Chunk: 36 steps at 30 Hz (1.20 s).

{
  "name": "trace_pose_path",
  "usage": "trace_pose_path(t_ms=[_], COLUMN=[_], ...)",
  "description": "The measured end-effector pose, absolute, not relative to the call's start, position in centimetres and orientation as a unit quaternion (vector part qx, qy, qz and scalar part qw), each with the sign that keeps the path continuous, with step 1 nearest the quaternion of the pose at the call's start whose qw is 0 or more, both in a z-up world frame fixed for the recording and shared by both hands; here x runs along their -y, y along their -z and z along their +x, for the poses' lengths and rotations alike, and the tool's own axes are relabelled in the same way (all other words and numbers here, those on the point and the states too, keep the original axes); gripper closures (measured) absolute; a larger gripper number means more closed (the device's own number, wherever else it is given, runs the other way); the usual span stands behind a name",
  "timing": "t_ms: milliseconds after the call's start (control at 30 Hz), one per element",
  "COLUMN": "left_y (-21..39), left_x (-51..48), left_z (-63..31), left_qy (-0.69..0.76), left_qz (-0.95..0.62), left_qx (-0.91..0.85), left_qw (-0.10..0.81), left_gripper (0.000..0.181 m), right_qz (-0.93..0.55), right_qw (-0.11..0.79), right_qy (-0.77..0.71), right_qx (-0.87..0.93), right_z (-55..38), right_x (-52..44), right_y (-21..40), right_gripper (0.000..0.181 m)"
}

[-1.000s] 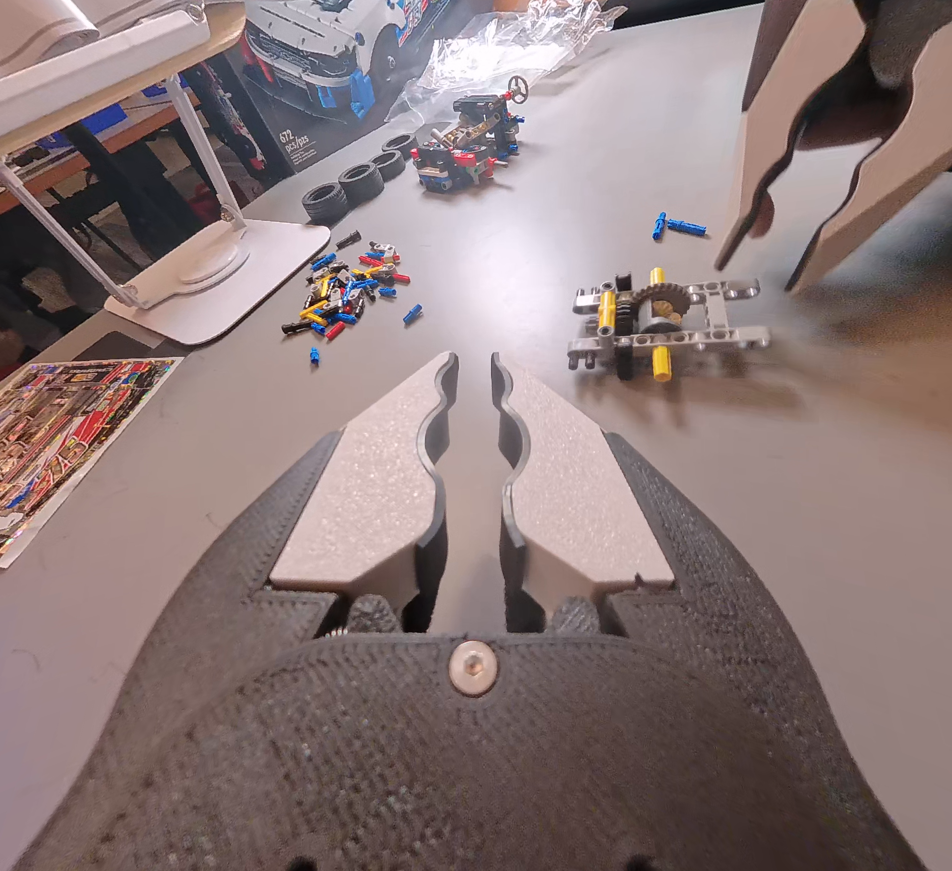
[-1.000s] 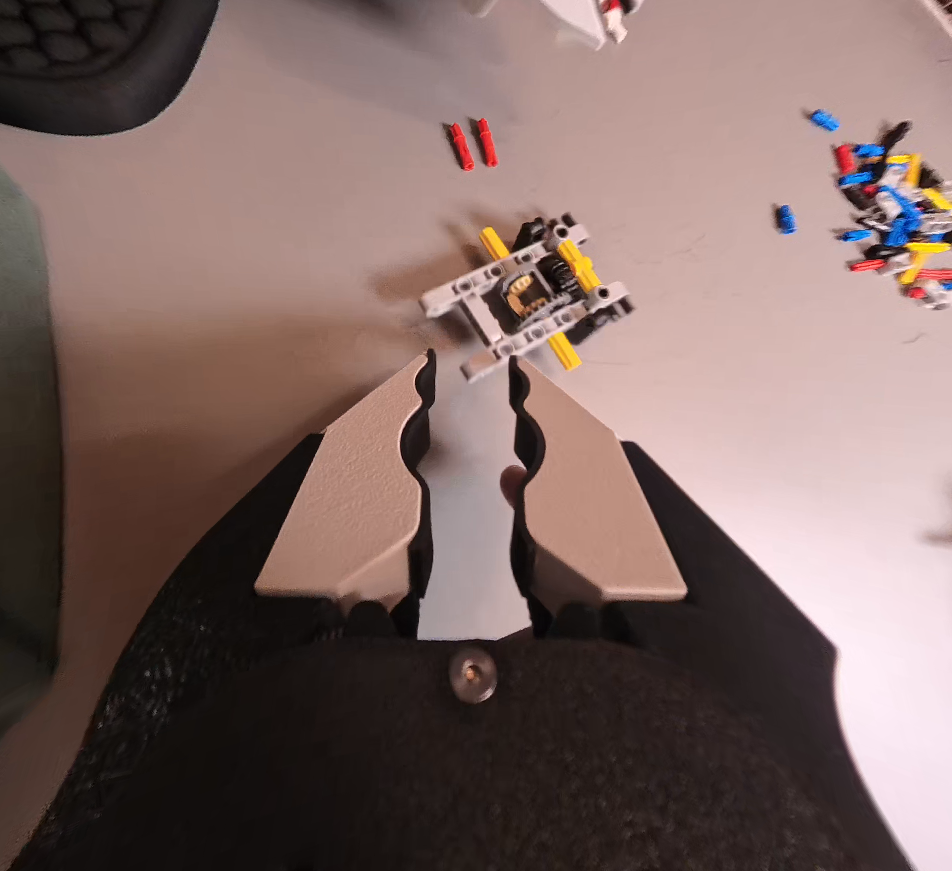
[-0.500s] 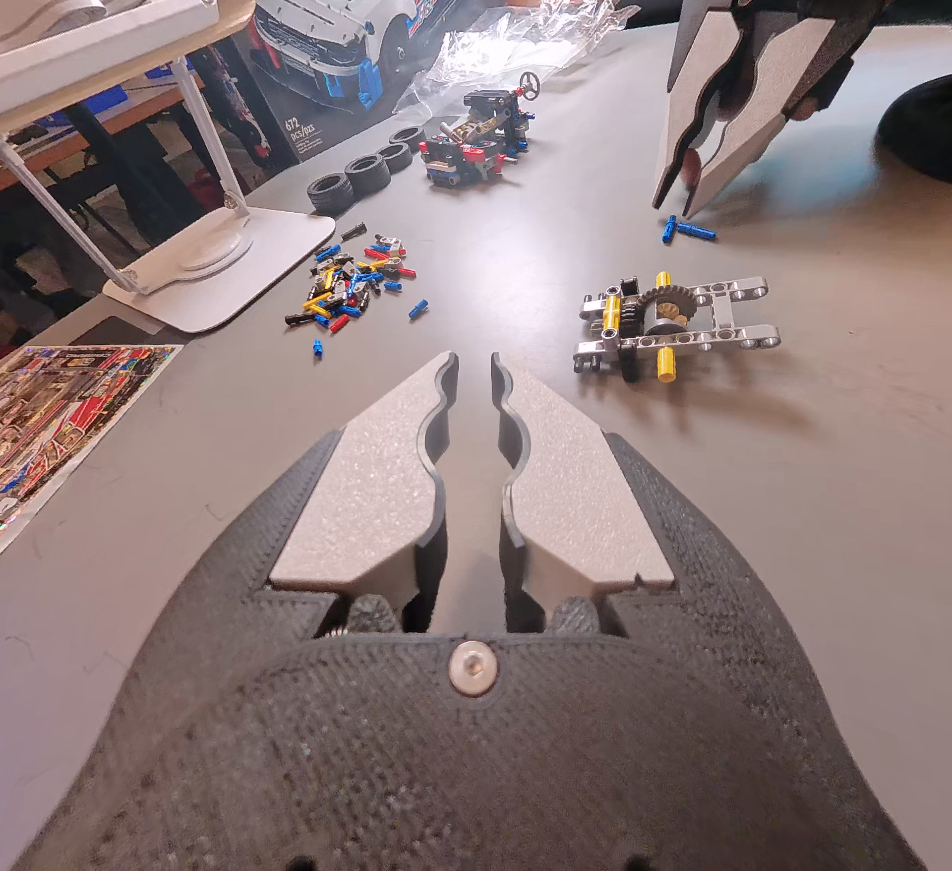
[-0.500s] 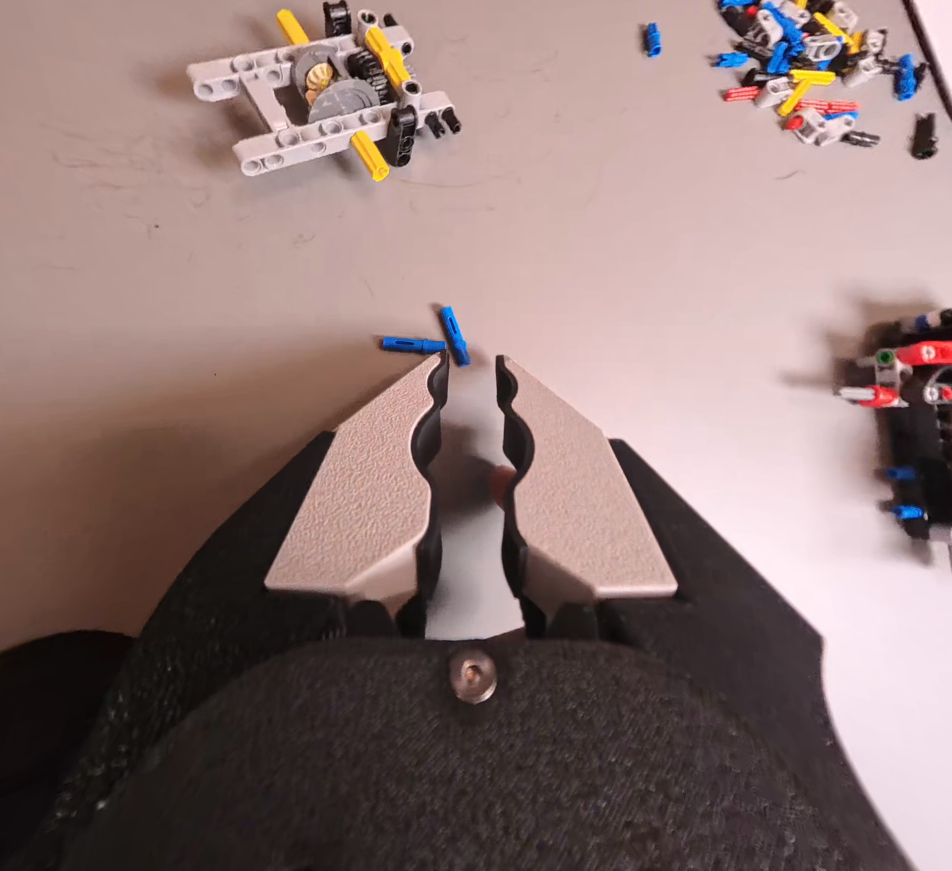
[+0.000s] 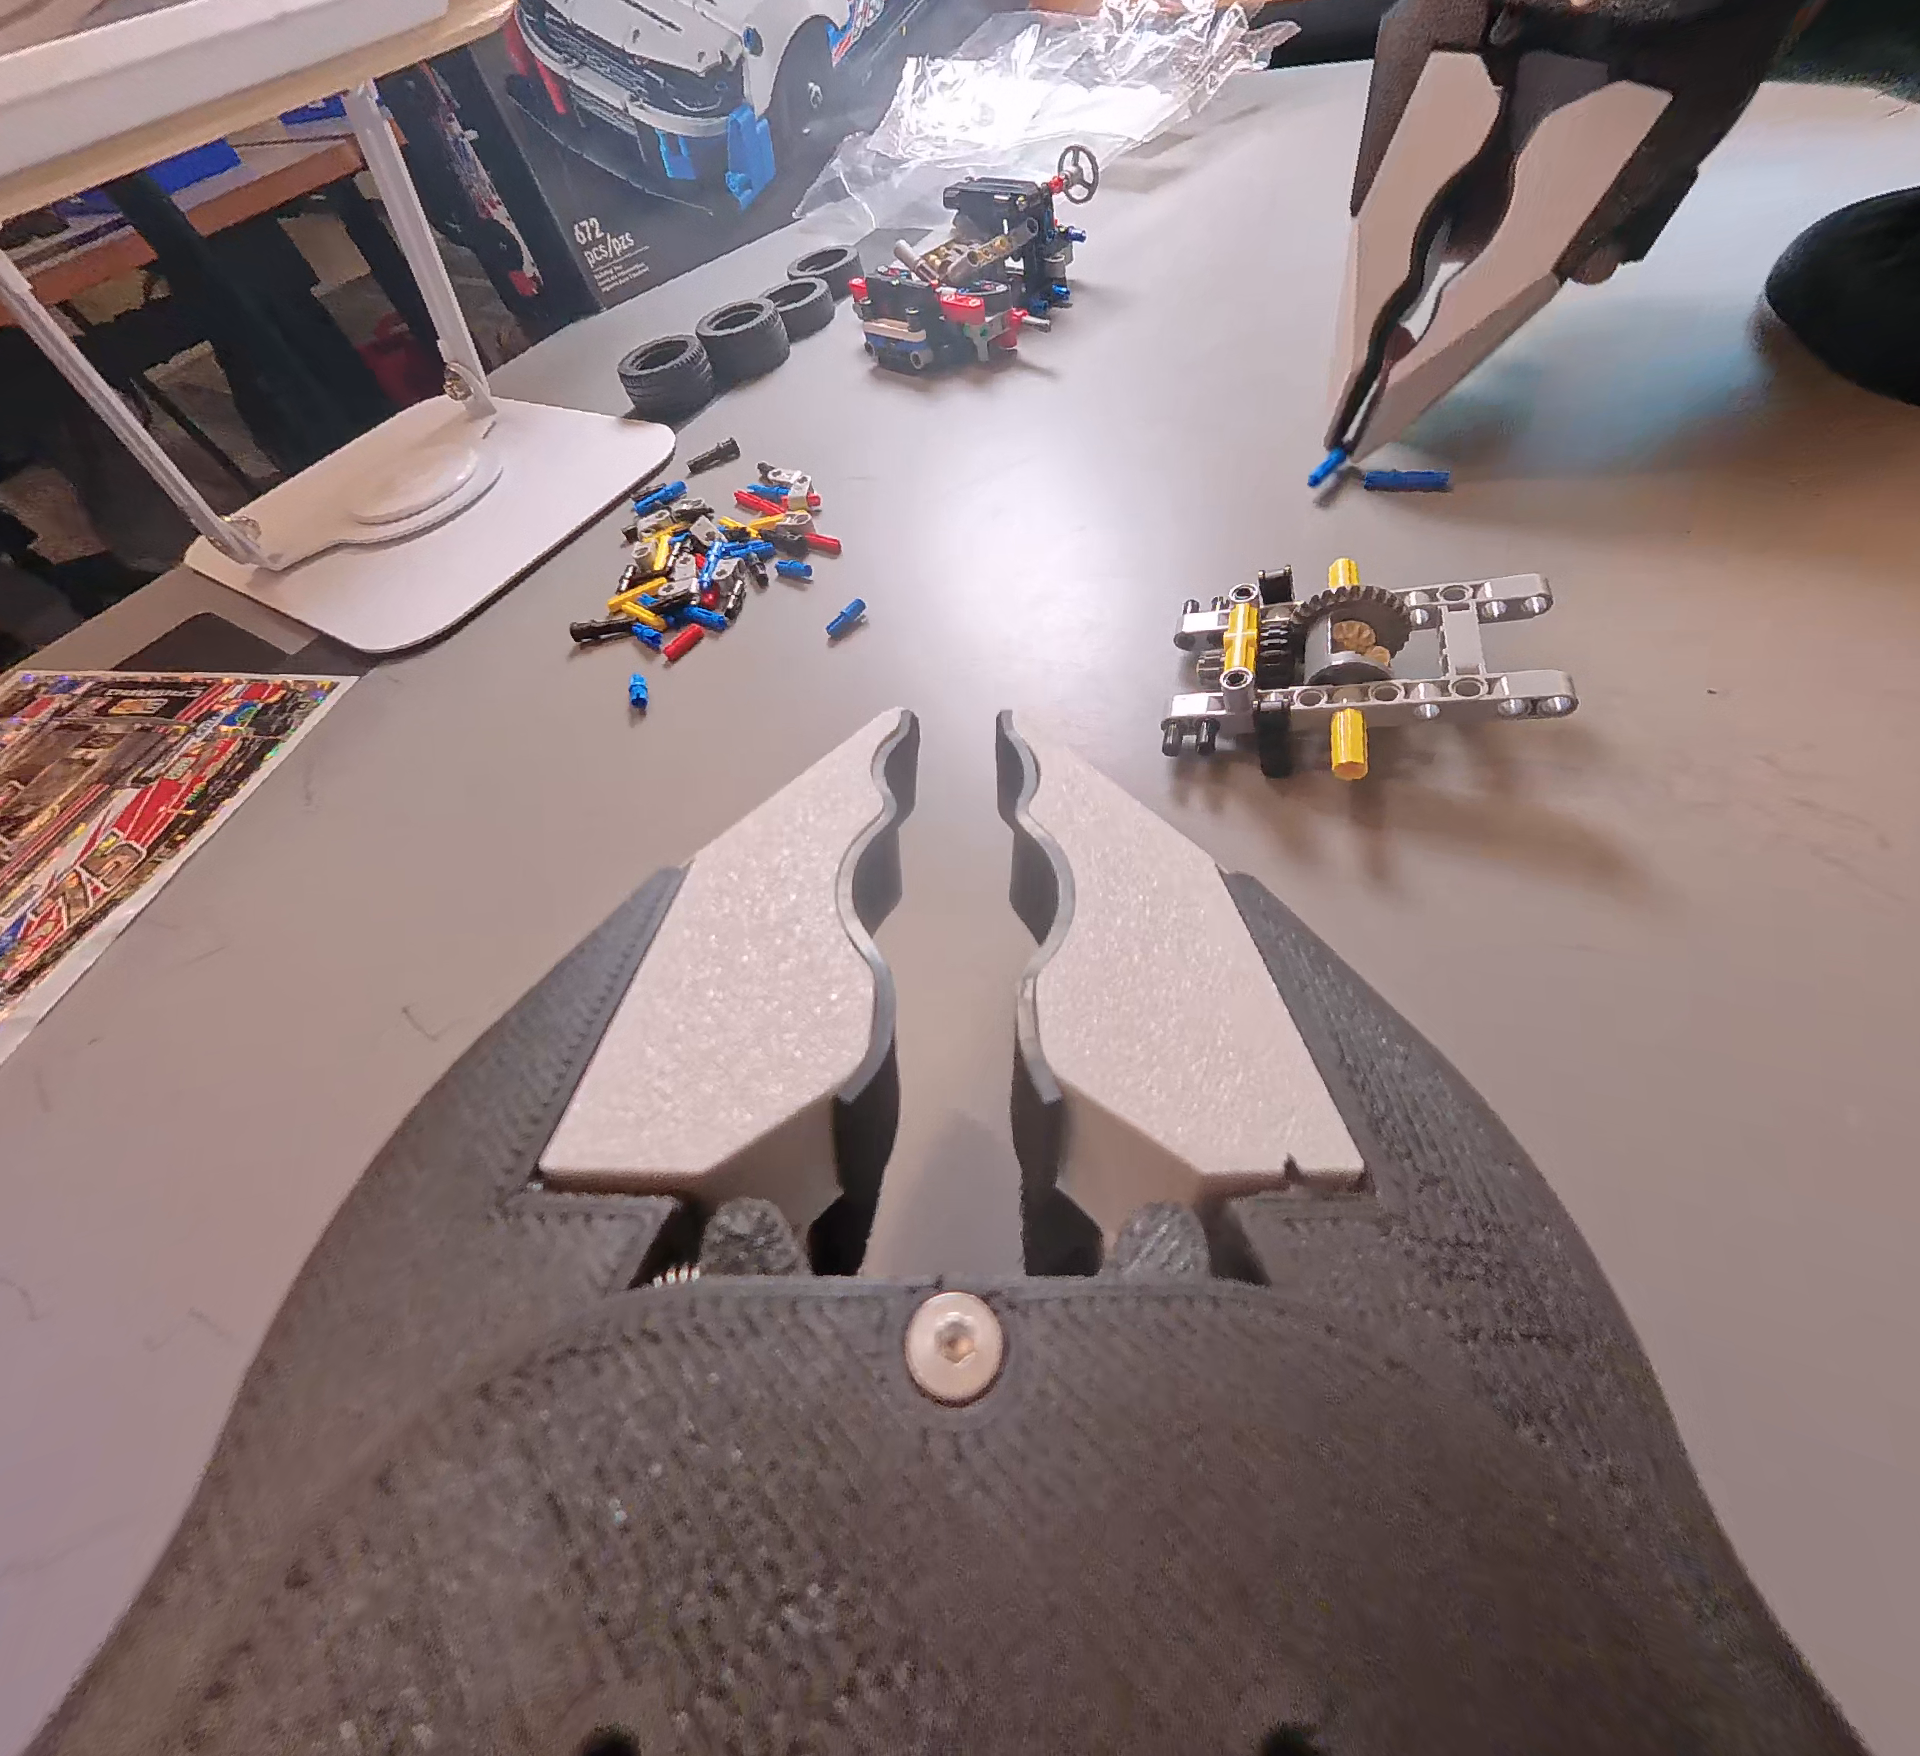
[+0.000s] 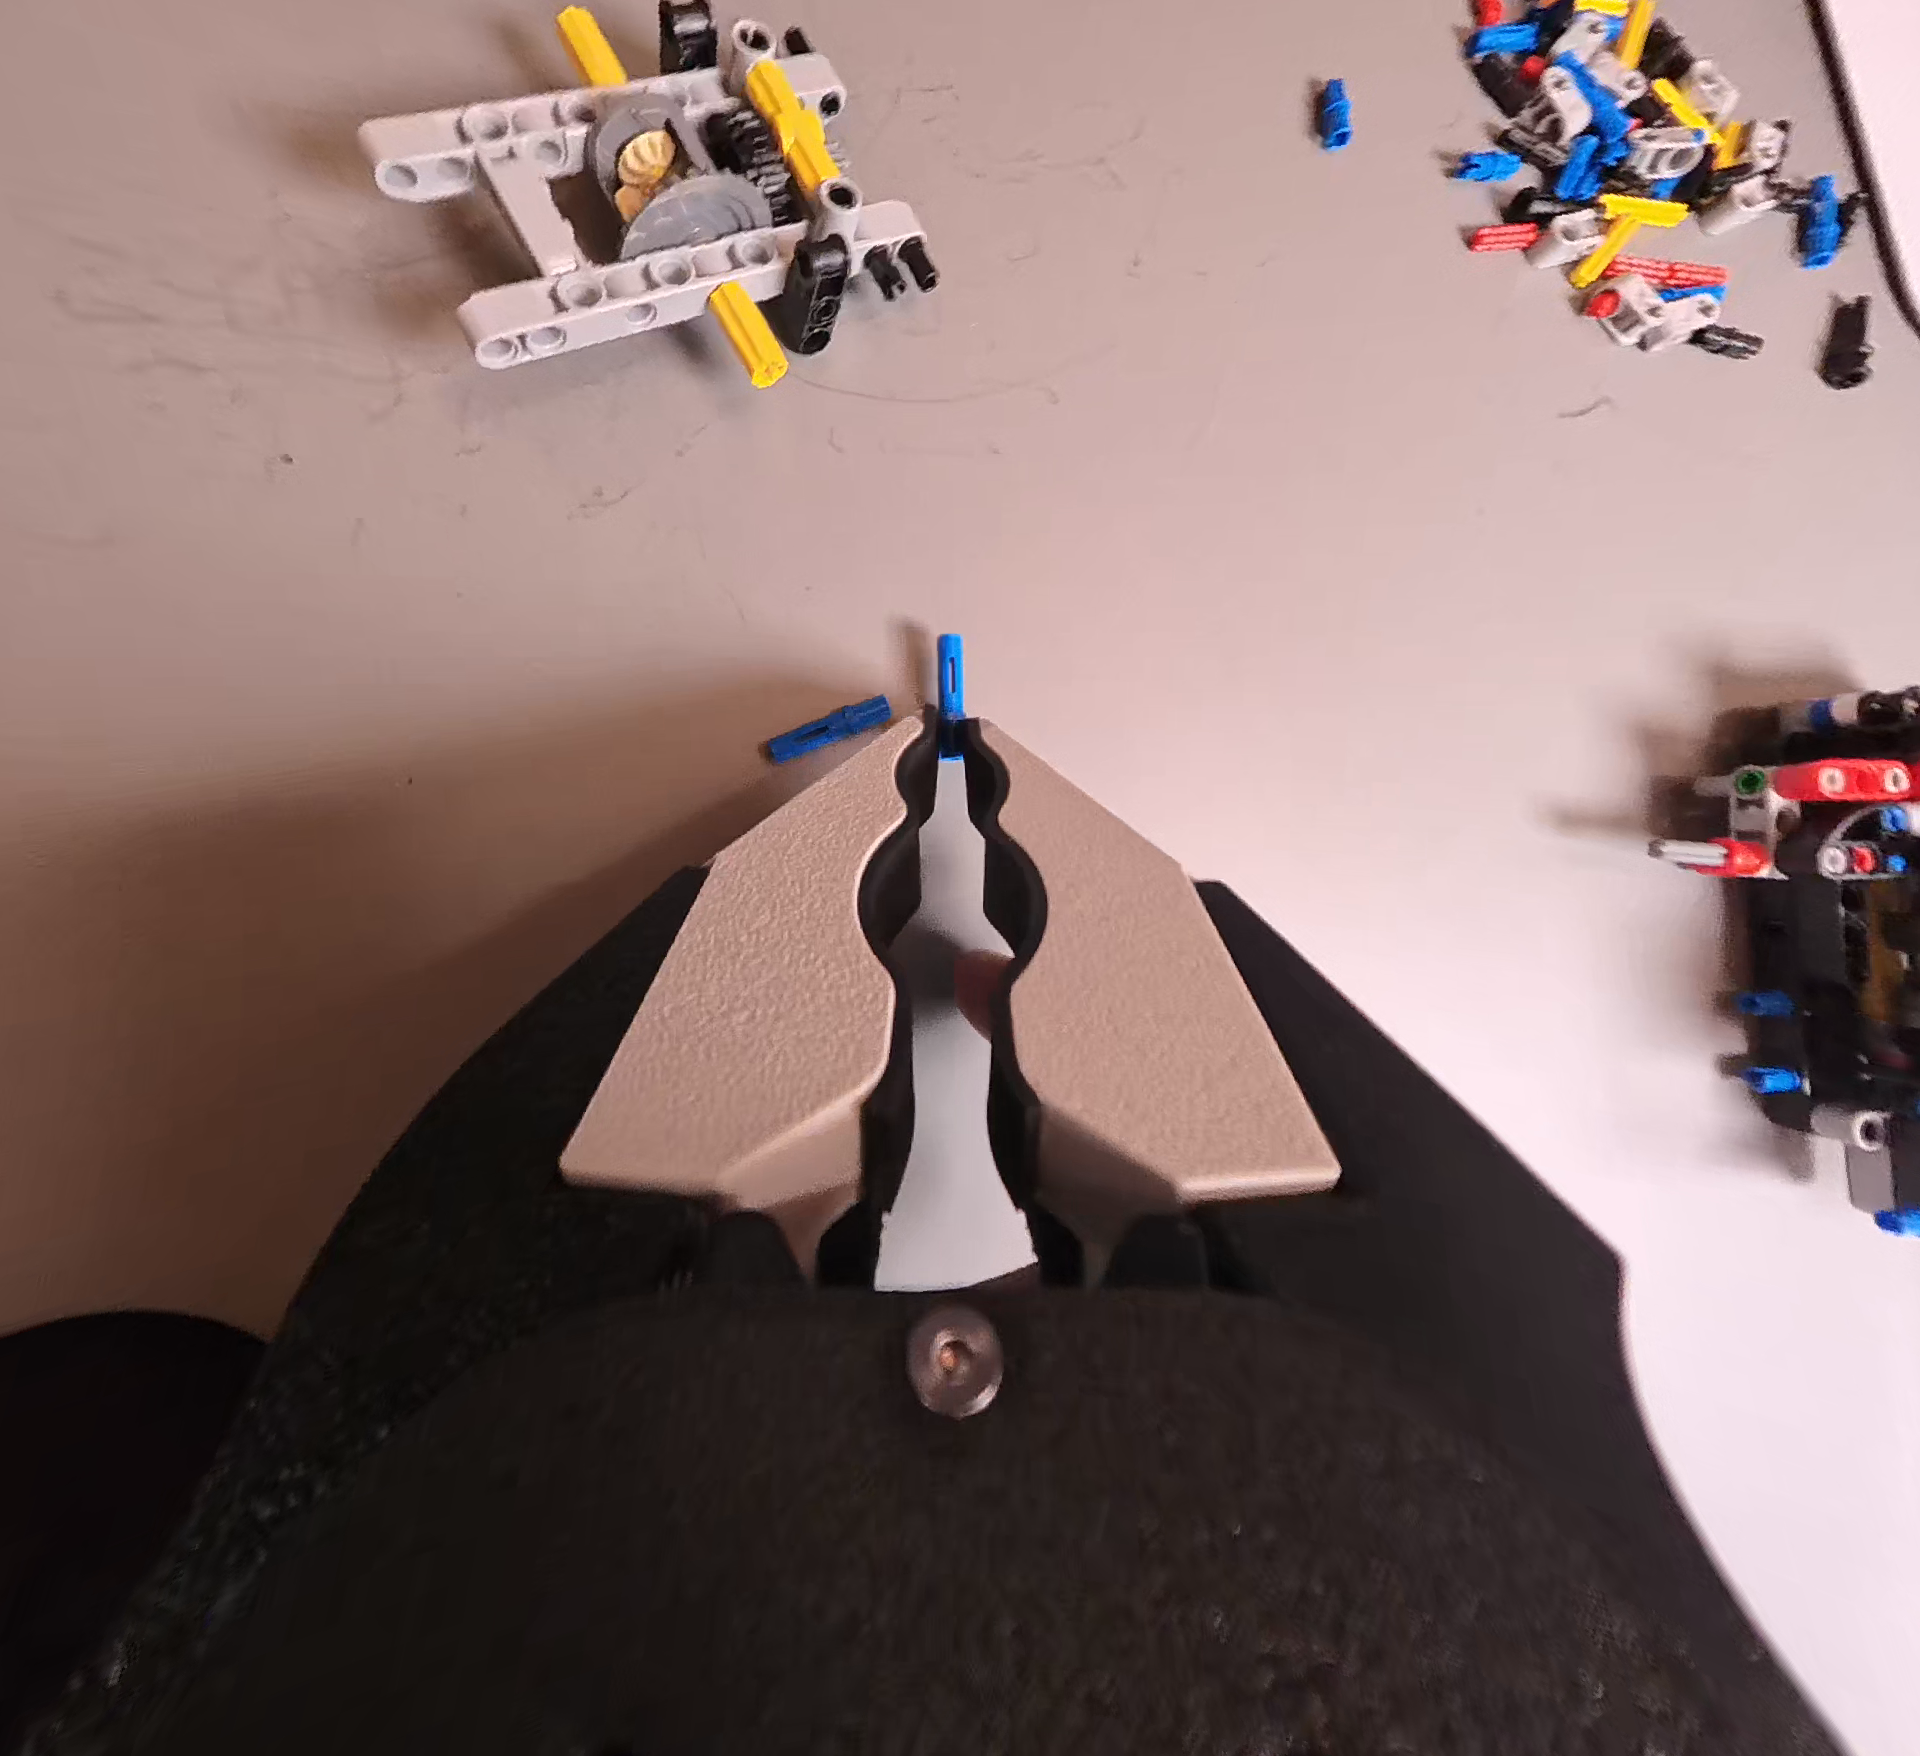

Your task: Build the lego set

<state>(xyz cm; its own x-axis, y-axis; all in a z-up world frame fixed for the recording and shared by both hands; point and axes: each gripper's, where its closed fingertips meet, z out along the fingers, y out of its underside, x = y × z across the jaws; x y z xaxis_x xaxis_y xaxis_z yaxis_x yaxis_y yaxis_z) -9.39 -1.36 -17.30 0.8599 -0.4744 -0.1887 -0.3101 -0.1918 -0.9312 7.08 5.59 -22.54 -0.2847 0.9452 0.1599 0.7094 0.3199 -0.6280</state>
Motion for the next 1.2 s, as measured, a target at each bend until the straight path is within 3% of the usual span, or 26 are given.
trace_pose_path(t_ms=[133, 300, 533, 733, 1033, 1200], left_y=[18.2, 20.9, 21.3, 21.6, 21.0, 16.9], left_x=[0.9, 1.9, 2.2, 2.1, 3.2, 2.6], left_z=[-8.7, -6.0, -3.3, -1.8, -0.9, -0.1], left_qy=[0.085, 0.173, 0.257, 0.246, 0.233, 0.337], left_qz=[-0.781, -0.803, -0.780, -0.778, -0.795, -0.769], left_qx=[-0.287, -0.382, -0.439, -0.448, -0.420, -0.333], left_qw=[0.548, 0.423, 0.364, 0.366, 0.370, 0.430], left_gripper=[0.165, 0.157, 0.150, 0.166, 0.157, 0.160], right_qz=[-0.545, -0.536, -0.532, -0.531, -0.526, -0.489], right_qw=[0.287, 0.301, 0.297, 0.299, 0.307, 0.311], right_qy=[-0.250, -0.276, -0.286, -0.292, -0.315, -0.337], right_qx=[0.747, 0.739, 0.740, 0.737, 0.728, 0.742], right_z=[7.0, 6.4, 6.1, 6.0, 5.5, 4.6], right_x=[-5.9, -5.1, -4.0, -3.7, -2.6, 0.3], right_y=[20.9, 19.6, 19.6, 19.4, 17.9, 16.6], right_gripper=[0.178, 0.178, 0.178, 0.178, 0.179, 0.179])
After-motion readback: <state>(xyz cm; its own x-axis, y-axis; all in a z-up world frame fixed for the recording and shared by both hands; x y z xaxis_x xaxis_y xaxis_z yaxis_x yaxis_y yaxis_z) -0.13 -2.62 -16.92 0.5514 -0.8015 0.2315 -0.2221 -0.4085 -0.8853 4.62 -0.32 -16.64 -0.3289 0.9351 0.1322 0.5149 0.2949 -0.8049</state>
